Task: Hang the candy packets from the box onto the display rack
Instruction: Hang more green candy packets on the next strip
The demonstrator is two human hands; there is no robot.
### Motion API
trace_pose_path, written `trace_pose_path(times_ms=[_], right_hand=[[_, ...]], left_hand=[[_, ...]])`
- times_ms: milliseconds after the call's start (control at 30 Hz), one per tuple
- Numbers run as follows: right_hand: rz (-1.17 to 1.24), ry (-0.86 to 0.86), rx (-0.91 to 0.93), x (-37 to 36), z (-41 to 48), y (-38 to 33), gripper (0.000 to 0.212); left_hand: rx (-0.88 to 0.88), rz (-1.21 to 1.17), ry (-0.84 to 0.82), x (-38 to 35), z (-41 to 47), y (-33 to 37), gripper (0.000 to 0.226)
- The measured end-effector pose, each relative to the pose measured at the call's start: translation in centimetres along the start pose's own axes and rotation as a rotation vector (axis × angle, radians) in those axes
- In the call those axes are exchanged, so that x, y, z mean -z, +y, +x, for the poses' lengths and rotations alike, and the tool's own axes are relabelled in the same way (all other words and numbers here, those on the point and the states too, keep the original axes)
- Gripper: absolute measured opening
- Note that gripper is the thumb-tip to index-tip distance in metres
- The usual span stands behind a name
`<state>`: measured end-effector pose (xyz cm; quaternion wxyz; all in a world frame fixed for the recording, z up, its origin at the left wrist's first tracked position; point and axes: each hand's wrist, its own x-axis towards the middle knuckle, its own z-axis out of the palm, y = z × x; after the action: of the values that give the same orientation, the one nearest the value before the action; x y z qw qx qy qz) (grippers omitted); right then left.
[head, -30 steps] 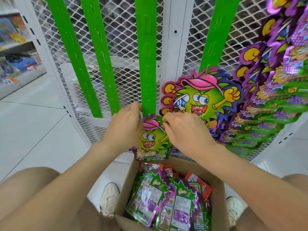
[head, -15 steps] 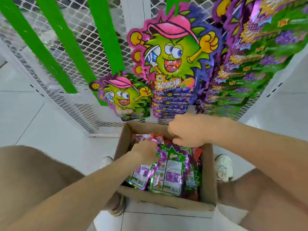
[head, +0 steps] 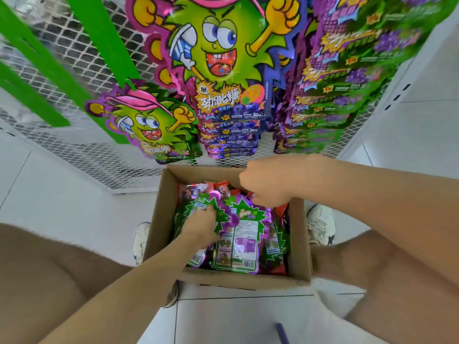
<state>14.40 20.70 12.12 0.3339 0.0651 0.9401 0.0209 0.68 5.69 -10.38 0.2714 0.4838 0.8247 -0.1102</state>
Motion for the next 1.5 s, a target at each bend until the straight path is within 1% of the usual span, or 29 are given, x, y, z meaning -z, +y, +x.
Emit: trace_pose_path(times_ms=[133,233,300,333,367,433,467,533,600,633,667,733,800,867,933,1000,1067,1133,1200,1233,1300,1333,1367,1400,1500], right_hand=[[0.012,0.015,-0.011,0.1,0.4,-0.1,0.034],[0.043,0.018,-0.021,0.1,0.6,-0.2,0.029],[0.057,0.015,-0.031,0.4,0.5,-0.3,0.022],[0.065,0.032,-0.043,0.6,0.5,-0.3,0.015],[0.084,0.066,-0.054,1.0,0.3,-0.4,0.012],[0.135,0.127,-0.098,1.8,-0.1,-0.3,0.019],[0.161,0.161,-0.117,2.2,-0.4,0.0,0.02],[0.229,0.228,-0.13,3.2,-1.0,0.7,0.013],[0.366,0.327,-0.1,4.6,-1.9,1.6,0.032],[0.42,0.381,-0.087,5.5,-2.6,2.0,0.038],[0.458,0.425,-0.069,6.3,-3.3,2.1,0.042],[0.476,0.465,-0.024,7.5,-4.4,1.9,0.045],[0.426,0.472,0.005,7.9,-4.8,0.9,0.042],[0.357,0.527,0.008,7.9,-4.2,-0.6,0.037],[0.323,0.606,-0.055,8.0,-3.3,-1.8,0.035],[0.317,0.653,-0.139,8.8,-2.6,-2.6,0.03],[0.316,0.728,-0.204,9.7,-2.3,-2.9,0.024],[0.382,0.813,-0.227,10.5,-1.8,-2.7,0.02],[0.554,0.853,-0.153,11.2,-1.3,-2.5,0.011],[0.622,0.853,-0.1,11.5,-0.9,-2.3,0.011],[0.66,0.829,-0.028,12.0,-0.4,-2.1,0.028],[0.652,0.816,-0.014,12.4,-0.3,-2.2,0.035],[0.651,0.821,-0.017,12.7,0.0,-2.3,0.039],[0.66,0.863,-0.026,13.0,0.2,-2.4,0.038],[0.749,1.155,-0.062,14.1,0.8,-3.4,0.03]], left_hand=[[-0.081,0.031,0.031,1.5,-1.3,-0.2,0.057],[-0.069,-0.082,0.12,4.8,-2.8,-0.7,0.048],[-0.097,-0.234,0.174,8.0,-3.5,-1.4,0.055],[-0.147,-0.303,0.186,9.9,-3.9,-1.7,0.06],[-0.204,-0.378,0.178,12.1,-4.7,-1.8,0.057],[-0.278,-0.504,0.132,16.0,-6.3,-1.9,0.039],[-0.293,-0.555,0.113,17.8,-7.3,-2.0,0.037],[-0.304,-0.648,0.103,20.6,-8.7,-2.8,0.037],[-0.315,-0.715,0.096,22.6,-10.2,-3.8,0.037],[-0.328,-0.727,0.108,23.6,-10.9,-4.2,0.041],[-0.348,-0.743,0.14,24.6,-11.6,-4.5,0.041],[-0.399,-0.761,0.267,26.6,-13.1,-4.7,0.034],[-0.39,-0.721,0.477,28.3,-14.0,-4.9,0.037],[-0.269,-0.708,0.676,29.3,-14.3,-5.5,0.052],[-0.122,-0.735,0.843,30.1,-14.2,-5.9,0.056],[-0.032,-0.748,0.924,30.9,-13.9,-6.1,0.055],[-0.014,-0.873,0.928,31.7,-13.5,-6.0,0.049],[-0.011,-1.019,0.912,32.7,-12.7,-6.1,0.037],[-0.021,-1.085,0.881,33.4,-12.1,-6.2,0.028],[-0.03,-1.111,0.854,33.7,-12.0,-6.2,0.025],[-0.054,-1.111,0.802,34.1,-12.1,-6.3,0.016],[-0.067,-1.075,0.776,34.1,-12.3,-6.5,0.016],[-0.086,-1.03,0.753,34.1,-12.6,-6.7,0.022],[-0.112,-0.995,0.736,34.1,-12.9,-7.0,0.029],[-0.142,-0.865,0.699,33.9,-14.3,-7.6,0.044]])
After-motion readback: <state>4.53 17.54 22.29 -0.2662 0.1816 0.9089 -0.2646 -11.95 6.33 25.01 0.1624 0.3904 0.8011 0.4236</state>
